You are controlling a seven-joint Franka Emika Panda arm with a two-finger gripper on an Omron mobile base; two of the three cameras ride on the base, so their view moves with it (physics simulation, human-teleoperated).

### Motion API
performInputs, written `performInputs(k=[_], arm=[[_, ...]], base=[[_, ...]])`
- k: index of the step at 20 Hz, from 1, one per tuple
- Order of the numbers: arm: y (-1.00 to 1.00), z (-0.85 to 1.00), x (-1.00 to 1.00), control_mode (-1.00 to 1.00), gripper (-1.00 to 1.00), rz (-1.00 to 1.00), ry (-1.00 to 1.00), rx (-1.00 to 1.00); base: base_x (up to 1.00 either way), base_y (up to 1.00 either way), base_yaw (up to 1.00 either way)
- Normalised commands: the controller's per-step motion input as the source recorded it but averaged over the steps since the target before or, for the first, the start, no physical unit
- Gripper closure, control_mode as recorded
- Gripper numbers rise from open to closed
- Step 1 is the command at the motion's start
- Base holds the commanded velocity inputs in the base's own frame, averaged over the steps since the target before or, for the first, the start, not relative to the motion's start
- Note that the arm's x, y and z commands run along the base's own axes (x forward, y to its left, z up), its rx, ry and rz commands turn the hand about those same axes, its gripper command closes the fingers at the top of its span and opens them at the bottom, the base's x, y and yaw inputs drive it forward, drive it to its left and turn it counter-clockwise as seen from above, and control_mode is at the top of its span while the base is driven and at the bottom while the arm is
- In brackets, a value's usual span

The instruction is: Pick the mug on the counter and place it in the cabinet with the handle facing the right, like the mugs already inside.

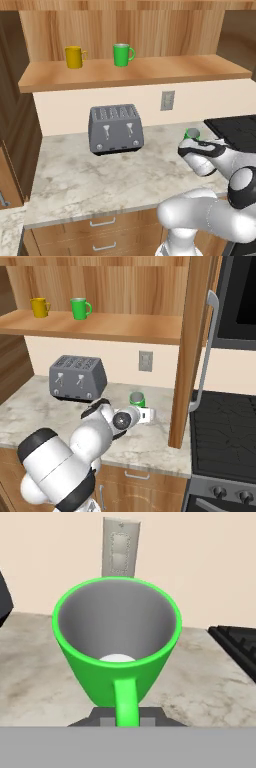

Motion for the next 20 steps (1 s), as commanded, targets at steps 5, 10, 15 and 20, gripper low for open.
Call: performInputs(k=[5,10,15,20], arm=[[0.37,0.67,-0.05,-1.0,1.0,0.05,-0.02,-0.04],[0.29,0.59,0.0,-1.0,1.0,0.05,0.0,0.0],[0.3,0.32,-0.16,-1.0,1.0,0.07,0.0,0.0],[0.31,0.25,-0.51,-1.0,1.0,0.08,0.0,0.0]], base=[[0.0,0.0,0.0],[0.0,0.0,0.0],[0.0,0.0,0.0],[0.0,0.0,0.0]])
